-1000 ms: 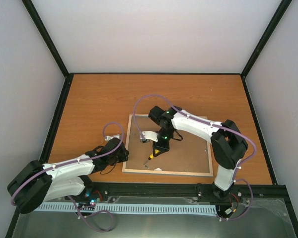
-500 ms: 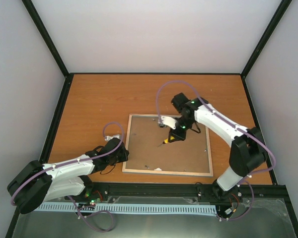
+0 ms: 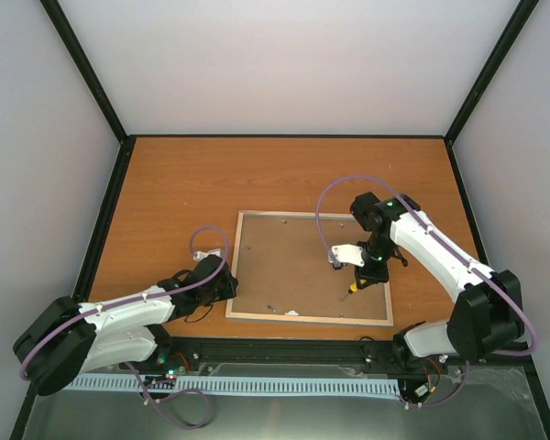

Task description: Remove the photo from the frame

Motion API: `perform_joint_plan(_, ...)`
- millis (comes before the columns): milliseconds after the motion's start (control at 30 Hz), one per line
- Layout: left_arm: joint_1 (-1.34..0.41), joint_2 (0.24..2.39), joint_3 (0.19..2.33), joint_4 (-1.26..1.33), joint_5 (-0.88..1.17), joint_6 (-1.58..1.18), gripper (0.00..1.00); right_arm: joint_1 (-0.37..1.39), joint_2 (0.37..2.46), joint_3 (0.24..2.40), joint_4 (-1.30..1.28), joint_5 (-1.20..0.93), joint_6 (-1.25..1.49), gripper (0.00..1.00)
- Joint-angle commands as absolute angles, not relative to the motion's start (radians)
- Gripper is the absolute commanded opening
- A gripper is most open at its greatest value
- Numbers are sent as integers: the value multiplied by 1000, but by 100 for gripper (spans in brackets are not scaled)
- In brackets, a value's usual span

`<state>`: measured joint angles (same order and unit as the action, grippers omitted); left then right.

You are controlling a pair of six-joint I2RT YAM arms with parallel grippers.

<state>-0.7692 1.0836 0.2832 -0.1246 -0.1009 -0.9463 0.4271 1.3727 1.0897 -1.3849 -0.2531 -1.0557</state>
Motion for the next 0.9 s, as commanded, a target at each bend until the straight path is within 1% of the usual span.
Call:
perform_joint_plan(0, -767, 1097, 247, -169, -105, -1000, 1, 425, 1395, 1082, -1482, -218, -1149, 3)
perform_joint_plan(267, -767, 1097, 248, -169, -103, -1000, 1, 425, 1414, 1068, -1506, -187, -1166, 3)
perform_joint_plan(867, -767, 1098, 250, -169, -104, -1000, 1, 475, 1511, 1063, -1432, -258, -1137, 3)
